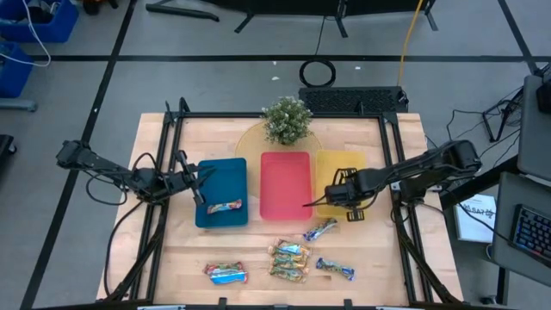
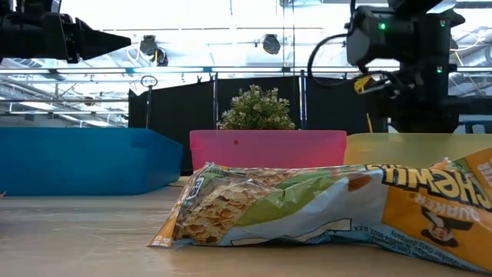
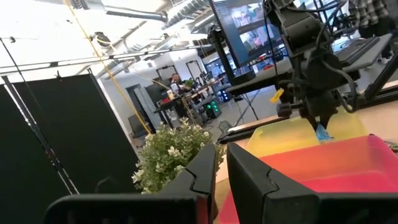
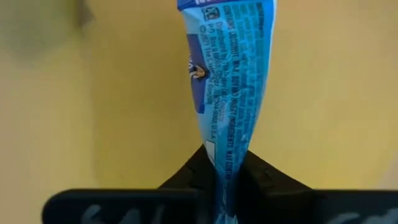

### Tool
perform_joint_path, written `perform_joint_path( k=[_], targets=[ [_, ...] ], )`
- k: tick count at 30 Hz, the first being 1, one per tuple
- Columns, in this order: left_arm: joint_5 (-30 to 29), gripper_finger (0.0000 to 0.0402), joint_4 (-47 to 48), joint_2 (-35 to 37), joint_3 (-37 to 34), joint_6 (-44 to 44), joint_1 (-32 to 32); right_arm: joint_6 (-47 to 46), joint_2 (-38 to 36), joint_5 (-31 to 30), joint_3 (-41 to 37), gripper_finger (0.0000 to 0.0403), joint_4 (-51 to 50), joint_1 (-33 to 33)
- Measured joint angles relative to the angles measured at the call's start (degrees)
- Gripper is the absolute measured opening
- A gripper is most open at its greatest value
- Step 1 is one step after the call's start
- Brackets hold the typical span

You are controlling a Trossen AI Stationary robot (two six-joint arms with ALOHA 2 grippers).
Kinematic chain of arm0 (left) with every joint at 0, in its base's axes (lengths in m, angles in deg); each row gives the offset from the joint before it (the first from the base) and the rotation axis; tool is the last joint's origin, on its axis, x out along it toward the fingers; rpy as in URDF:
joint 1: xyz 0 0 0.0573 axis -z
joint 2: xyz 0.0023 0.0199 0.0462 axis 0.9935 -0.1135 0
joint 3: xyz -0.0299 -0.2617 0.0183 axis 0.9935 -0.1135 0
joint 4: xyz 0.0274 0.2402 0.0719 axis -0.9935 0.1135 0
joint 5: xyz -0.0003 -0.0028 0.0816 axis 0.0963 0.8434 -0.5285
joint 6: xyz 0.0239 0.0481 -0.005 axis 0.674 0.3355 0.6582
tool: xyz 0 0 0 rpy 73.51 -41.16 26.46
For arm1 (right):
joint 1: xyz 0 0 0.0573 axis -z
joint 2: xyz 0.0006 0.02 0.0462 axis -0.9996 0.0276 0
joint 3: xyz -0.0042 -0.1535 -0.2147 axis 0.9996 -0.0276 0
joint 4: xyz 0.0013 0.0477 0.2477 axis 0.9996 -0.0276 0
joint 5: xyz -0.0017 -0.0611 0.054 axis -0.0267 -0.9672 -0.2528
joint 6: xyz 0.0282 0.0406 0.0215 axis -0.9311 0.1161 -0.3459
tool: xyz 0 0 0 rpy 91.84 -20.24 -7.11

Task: Pick and place Granola Bars by type
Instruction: Put the blue granola bar into the yellow bin, then put the red granola bar into the blue bin

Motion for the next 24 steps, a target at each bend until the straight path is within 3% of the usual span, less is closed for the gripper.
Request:
perform_joint_path(
  k=[9, 14, 18, 24],
  targets=[
    [0.0, 0.0049, 0.0, 0.0, 0.0, -0.5, 0.0, -4.4, -7.5, 1.6, 0.5, 0.0139, 1.4, 0.0],
    [0.0, 0.0049, 0.1, 0.0, 0.0, -0.5, 0.0, -9.2, -14.7, 4.3, 0.5, 0.0161, -0.4, -0.4],
    [0.0, 0.0049, 0.1, 0.0, 0.0, -3.4, 0.0, -8.8, -23.9, 1.9, 0.5, 0.0127, 4.8, -2.5],
    [0.0, 0.0049, -0.1, 0.0, 0.0, -4.5, 0.0, -2.4, -38.5, -1.6, -7.0, 0.0017, 23.1, -3.5]
  ],
)
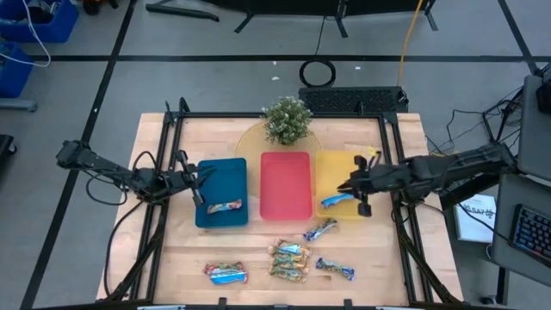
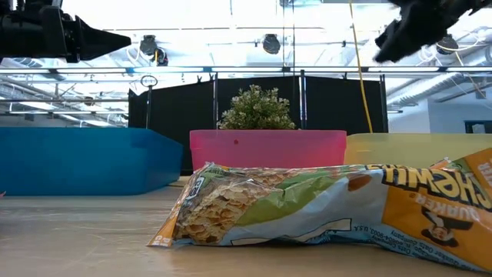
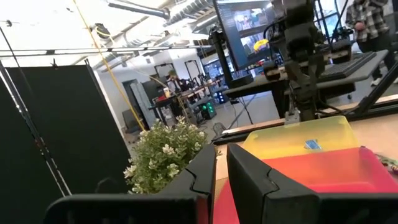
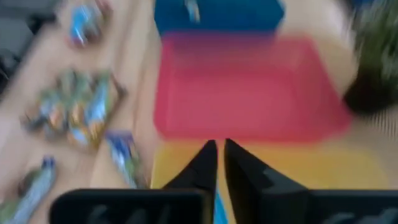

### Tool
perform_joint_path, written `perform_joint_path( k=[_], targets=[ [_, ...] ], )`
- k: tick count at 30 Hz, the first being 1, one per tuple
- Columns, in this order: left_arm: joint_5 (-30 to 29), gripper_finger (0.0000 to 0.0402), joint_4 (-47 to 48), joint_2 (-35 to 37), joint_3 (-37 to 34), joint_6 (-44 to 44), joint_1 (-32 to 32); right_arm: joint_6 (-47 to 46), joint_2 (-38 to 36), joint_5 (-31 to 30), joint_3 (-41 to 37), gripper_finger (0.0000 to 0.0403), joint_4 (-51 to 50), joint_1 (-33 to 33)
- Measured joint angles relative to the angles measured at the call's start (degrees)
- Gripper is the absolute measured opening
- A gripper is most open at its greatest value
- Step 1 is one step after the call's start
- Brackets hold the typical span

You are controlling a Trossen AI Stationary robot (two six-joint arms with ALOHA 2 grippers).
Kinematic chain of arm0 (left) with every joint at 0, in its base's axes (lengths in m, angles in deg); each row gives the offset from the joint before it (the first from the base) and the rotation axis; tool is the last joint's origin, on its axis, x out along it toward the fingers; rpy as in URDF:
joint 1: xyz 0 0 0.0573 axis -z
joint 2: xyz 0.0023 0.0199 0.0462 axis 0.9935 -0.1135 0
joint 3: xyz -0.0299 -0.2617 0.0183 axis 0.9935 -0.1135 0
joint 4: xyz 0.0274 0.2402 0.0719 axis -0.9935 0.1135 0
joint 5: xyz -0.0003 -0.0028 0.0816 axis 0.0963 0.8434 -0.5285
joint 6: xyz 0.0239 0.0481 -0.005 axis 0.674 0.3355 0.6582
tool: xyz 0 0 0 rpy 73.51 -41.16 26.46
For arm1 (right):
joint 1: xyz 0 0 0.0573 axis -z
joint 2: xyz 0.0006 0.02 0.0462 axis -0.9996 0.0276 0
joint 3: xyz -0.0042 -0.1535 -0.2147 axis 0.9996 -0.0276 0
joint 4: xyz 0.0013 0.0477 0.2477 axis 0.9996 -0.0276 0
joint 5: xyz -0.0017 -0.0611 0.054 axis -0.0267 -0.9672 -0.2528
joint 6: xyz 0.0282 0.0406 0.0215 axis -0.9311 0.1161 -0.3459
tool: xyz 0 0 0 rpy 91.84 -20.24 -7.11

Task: Pick and place Granola Bars by type
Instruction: Put the red granola bar into the blue bin

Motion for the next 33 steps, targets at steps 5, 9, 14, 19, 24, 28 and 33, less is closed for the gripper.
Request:
perform_joint_path(
  k=[5, 9, 14, 19, 24, 28, 33],
  targets=[
    [0.0, 0.0049, 0.0, 0.0, 0.0, 0.2, 0.0, 7.0, -10.3, 2.8, -12.6, 0.0011, 21.9, 0.4],
    [0.0, 0.0049, 0.0, 0.0, 0.0, 0.2, 0.0, 8.2, -16.1, 5.8, -19.8, 0.0002, 31.7, 1.8],
    [0.0, 0.0049, 0.0, 0.0, 0.0, 0.2, 0.0, 9.8, -22.7, 8.9, -27.3, 0.0001, 38.6, 3.2],
    [0.0, 0.0049, -1.1, 0.0, 0.0, 1.7, 0.0, 10.5, -30.2, 9.2, -28.8, 0.0001, 35.7, 7.3],
    [0.0, 0.0049, -1.8, 0.0, 0.0, 5.8, 0.0, 12.0, -35.2, 13.7, -28.8, 0.0001, 37.2, 9.6],
    [-0.1, 0.0049, -5.3, 0.0, 0.0, 0.1, 0.0, 15.5, -35.8, 11.8, -28.8, 0.0, 35.5, 9.6],
    [0.1, 0.0049, 9.7, -1.2, 4.2, -9.5, 1.3, 19.1, -35.6, 10.5, -32.2, 0.0, 36.3, 9.6]
  ],
)
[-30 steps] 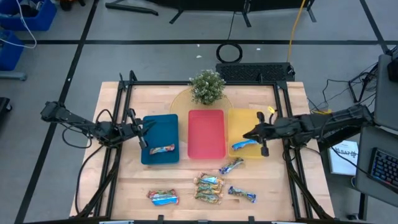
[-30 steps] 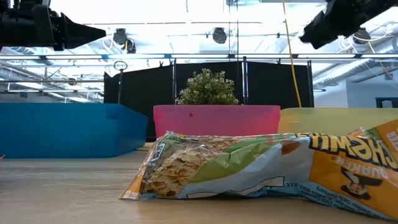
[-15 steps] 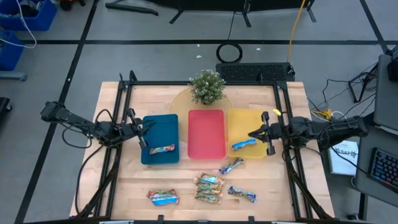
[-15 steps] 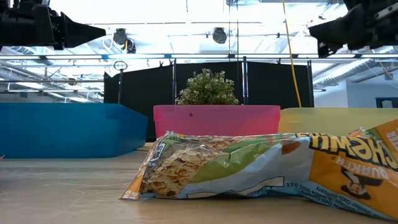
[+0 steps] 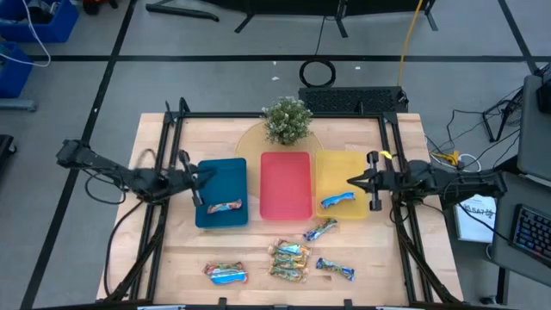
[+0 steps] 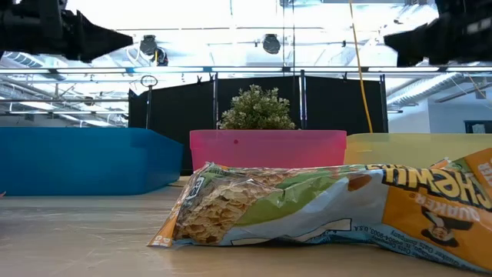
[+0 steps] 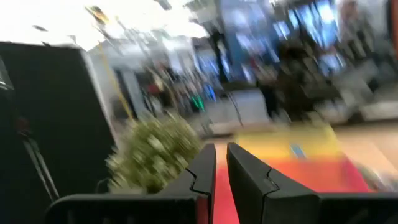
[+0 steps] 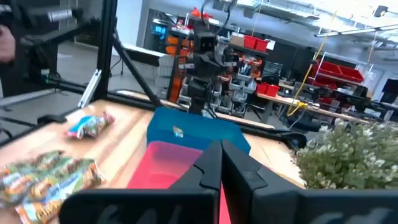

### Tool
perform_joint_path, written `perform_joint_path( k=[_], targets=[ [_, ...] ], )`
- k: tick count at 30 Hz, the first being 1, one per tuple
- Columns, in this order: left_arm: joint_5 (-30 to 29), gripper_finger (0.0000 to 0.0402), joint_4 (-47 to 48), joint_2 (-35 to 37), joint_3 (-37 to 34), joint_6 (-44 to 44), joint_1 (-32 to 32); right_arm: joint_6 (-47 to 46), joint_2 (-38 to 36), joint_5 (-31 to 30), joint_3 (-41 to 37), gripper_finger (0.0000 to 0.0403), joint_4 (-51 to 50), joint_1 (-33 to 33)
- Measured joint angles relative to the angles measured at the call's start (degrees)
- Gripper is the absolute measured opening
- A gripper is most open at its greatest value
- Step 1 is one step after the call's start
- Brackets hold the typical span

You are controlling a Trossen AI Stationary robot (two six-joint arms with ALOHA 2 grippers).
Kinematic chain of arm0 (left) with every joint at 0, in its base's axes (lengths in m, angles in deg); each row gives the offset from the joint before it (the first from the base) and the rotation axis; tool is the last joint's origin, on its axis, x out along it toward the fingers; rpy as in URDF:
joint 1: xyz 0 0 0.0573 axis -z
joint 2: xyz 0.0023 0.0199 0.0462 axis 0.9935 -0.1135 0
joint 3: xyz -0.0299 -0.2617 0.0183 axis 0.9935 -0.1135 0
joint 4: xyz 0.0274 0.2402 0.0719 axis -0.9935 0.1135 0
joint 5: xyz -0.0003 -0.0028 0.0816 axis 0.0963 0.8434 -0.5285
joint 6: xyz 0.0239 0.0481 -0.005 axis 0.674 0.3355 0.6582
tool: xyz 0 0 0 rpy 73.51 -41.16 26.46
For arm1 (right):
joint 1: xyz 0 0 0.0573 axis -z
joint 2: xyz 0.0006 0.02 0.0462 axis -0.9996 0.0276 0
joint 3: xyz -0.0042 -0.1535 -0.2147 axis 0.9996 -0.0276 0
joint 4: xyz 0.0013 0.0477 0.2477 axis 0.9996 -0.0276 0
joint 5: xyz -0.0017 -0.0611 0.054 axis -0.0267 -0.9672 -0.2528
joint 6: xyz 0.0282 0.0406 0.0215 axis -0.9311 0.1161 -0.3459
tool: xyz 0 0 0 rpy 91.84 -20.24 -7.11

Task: Pick and place Granola Bars by type
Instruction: Put the red granola bar into the blue bin

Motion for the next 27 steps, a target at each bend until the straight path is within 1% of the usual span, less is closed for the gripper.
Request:
perform_joint_path(
  k=[3, 5, 7, 10, 12, 14, 17, 19, 22, 24, 27],
  targets=[
    [0.1, 0.0049, 16.2, -3.6, 7.9, -7.3, 2.9, 0.9, 0.0, 0.0, -3.3, 0.0, 2.8, 0.0],
    [-0.3, 0.0049, 23.5, -8.1, 14.0, -12.0, 5.5, 1.4, 0.0, 0.0, -5.5, 0.0, 4.5, 0.0],
    [-1.0, 0.0049, 28.9, -13.7, 20.1, -14.2, 8.6, 2.6, 0.0, 0.0, -6.9, 0.0, 8.9, 0.0],
    [-4.4, 0.0049, 38.5, -23.7, 29.1, -16.3, 13.0, 2.6, 0.0, 0.0, -7.1, 0.0, 8.5, 0.0],
    [-5.9, 0.0049, 45.7, -30.4, 34.8, -20.3, 15.2, 2.6, -0.1, 0.0, -7.2, 0.0, 9.0, 0.0],
    [-6.1, 0.0049, 51.8, -36.4, 40.8, -25.7, 16.9, 2.5, -0.2, 0.1, -7.2, 0.0, 9.8, 0.0],
    [-1.5, 0.0049, 59.8, -44.3, 48.1, -33.8, 19.2, 1.0, 0.0, 0.1, -7.2, 0.0, 10.1, -0.1],
    [1.7, 0.0049, 63.4, -49.2, 52.4, -38.1, 20.5, -0.3, 0.0, 0.1, -7.3, 0.0, 11.0, -0.1],
    [3.7, 0.0053, 69.3, -54.8, 59.2, -45.7, 21.9, -2.8, 0.0, 0.1, -7.3, 0.0, 12.6, -0.1],
    [5.5, 0.0064, 72.2, -58.0, 63.3, -51.6, 22.1, -5.0, 0.0, 0.1, -7.3, 0.0, 15.0, -0.1],
    [12.3, 0.0096, 75.5, -62.6, 66.8, -56.8, 22.2, -6.0, 0.0, 0.1, -7.3, 0.0, 16.5, -0.1]
  ],
)
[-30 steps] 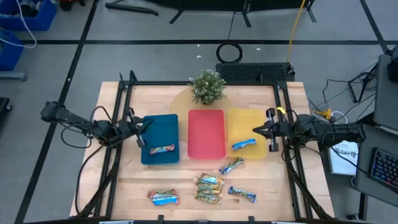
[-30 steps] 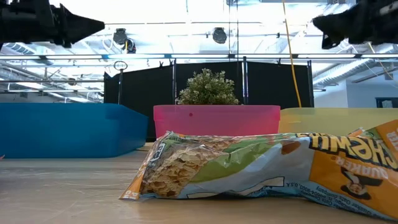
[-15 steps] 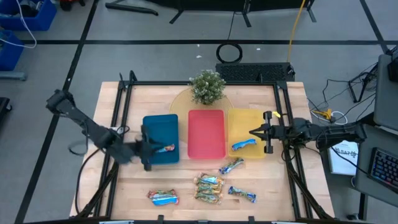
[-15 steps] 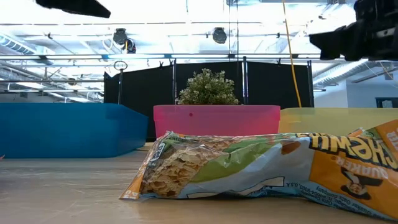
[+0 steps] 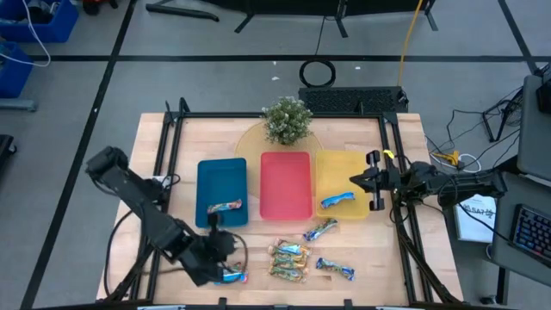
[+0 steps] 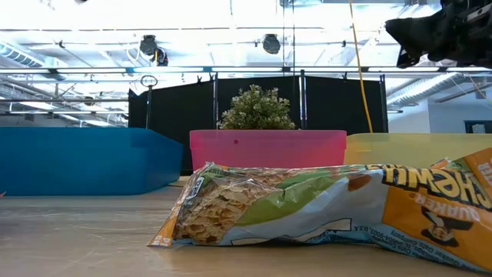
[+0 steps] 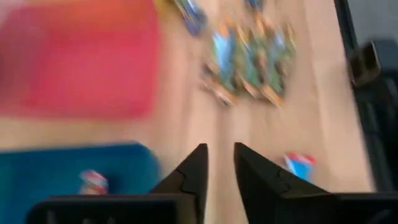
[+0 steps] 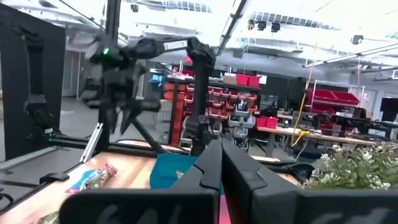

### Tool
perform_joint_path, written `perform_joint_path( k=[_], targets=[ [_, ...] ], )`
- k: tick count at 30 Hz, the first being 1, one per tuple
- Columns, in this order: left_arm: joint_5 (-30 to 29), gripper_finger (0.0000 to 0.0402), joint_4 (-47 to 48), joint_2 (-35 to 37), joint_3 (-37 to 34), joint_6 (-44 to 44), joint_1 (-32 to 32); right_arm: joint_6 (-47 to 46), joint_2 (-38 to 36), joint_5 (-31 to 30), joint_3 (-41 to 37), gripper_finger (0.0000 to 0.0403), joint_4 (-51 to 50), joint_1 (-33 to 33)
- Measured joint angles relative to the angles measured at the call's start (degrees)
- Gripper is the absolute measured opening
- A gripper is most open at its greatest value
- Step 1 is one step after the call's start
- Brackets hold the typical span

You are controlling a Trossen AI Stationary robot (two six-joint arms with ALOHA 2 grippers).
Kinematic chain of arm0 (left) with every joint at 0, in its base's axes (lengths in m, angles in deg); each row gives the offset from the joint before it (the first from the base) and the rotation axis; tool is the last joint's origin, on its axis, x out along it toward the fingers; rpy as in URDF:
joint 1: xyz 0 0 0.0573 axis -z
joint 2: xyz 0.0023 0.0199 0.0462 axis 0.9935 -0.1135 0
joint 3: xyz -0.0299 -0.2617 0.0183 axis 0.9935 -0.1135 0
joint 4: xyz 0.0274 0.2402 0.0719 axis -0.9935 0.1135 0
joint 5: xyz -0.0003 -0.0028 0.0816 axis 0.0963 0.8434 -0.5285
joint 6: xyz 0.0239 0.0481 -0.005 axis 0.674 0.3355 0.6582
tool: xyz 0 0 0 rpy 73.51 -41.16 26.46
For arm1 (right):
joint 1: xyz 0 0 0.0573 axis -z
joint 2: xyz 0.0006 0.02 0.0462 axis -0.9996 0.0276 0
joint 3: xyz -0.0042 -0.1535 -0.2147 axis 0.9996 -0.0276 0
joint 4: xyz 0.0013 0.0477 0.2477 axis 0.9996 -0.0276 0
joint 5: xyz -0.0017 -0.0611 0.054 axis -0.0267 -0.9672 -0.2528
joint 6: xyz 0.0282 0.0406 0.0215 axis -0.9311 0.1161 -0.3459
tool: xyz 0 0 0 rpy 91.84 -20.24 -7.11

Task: Pick and place Granola Bars by type
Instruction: Put the red granola bar into the blue bin

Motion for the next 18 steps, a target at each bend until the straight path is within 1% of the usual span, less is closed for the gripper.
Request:
perform_joint_path(
  k=[2, 4, 8, 10, 15, 18],
  targets=[
    [4.5, 0.0125, 1.0, -2.6, 0.7, -2.3, 0.2, 0.0, -0.1, 0.0, 0.0, 0.0, 0.4, 0.0],
    [7.4, 0.0155, 1.2, -4.7, 0.8, -3.2, 0.3, -0.3, 0.0, 0.0, -0.1, 0.0, 0.3, 0.0],
    [9.0, 0.0205, 2.0, -8.1, 0.0, -4.6, 0.0, -0.5, 0.0, 0.0, -0.1, 0.0, 0.3, 0.0],
    [11.2, 0.0224, 1.9, -9.4, -0.6, -5.9, -0.1, -0.2, 0.0, 0.0, -0.1, 0.0, 0.3, 0.0],
    [18.4, 0.0253, 1.8, -11.7, -1.8, -10.3, -0.3, 1.1, 0.0, 0.0, -0.1, 0.0, 0.3, 0.0],
    [20.5, 0.0262, 1.9, -13.1, -2.2, -12.0, 0.0, 1.2, 0.0, 0.0, -0.1, 0.0, 0.4, 0.0]
  ],
)
